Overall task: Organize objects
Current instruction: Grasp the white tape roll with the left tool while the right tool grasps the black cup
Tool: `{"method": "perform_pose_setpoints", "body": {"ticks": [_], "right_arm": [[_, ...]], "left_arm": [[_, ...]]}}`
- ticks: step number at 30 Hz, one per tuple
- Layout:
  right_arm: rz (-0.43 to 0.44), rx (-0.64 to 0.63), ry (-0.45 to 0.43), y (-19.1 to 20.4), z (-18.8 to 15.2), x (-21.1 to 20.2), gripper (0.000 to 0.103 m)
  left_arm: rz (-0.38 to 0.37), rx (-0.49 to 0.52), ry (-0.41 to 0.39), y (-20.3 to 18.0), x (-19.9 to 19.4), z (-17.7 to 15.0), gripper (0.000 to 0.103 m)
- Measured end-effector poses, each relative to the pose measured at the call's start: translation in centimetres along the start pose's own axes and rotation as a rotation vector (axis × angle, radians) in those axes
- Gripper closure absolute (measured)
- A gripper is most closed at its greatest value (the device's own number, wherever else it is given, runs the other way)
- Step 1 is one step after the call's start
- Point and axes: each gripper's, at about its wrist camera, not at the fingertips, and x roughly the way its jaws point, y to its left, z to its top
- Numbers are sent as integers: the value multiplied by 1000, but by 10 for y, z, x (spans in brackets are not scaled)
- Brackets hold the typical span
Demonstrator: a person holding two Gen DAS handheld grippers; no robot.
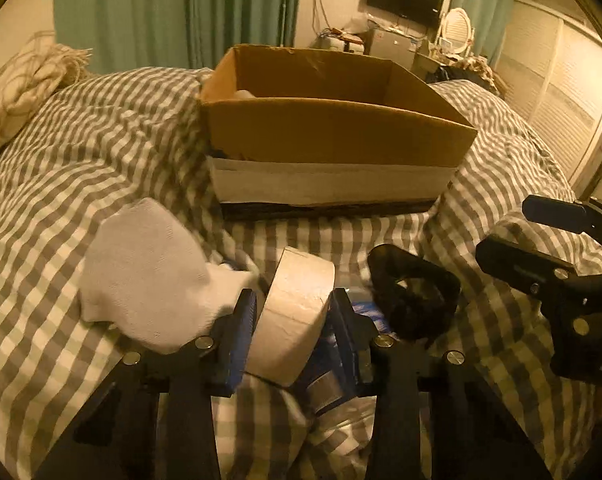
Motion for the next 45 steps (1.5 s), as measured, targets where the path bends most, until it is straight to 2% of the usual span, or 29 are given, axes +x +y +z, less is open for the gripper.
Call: {"method": "perform_pose_setpoints", "body": {"ticks": [3, 9, 16, 23, 25, 28, 30, 31, 38, 45], "right_arm": [[-4, -7, 4, 1, 0, 1, 26], [-12, -18, 17, 4, -1, 5, 26], [8, -16, 46, 4, -3, 15, 26], [52, -96, 102, 24, -8, 32, 26], [44, -131, 131, 32, -11, 41, 31], [33, -166, 169, 41, -13, 52, 47], [28, -175, 191, 44, -14, 59, 74], [25, -180, 198, 45, -15, 61, 74], [12, -162, 74, 42, -12, 25, 75], [37, -106, -53, 31, 0, -30, 75]], "left_arm": [[33, 15, 7, 0, -1, -4, 69], [21, 37, 6, -3, -1, -4, 70], [58, -25, -111, 11, -36, 5, 72], [83, -35, -138, 18, -47, 7, 73], [86, -36, -140, 19, -49, 8, 73], [89, -34, -146, 17, -51, 6, 73], [91, -35, -152, 18, -55, 5, 73], [92, -37, -155, 18, -57, 4, 73], [104, -37, -170, 17, -70, 7, 73], [105, -25, -264, 10, -108, 22, 73]]}}
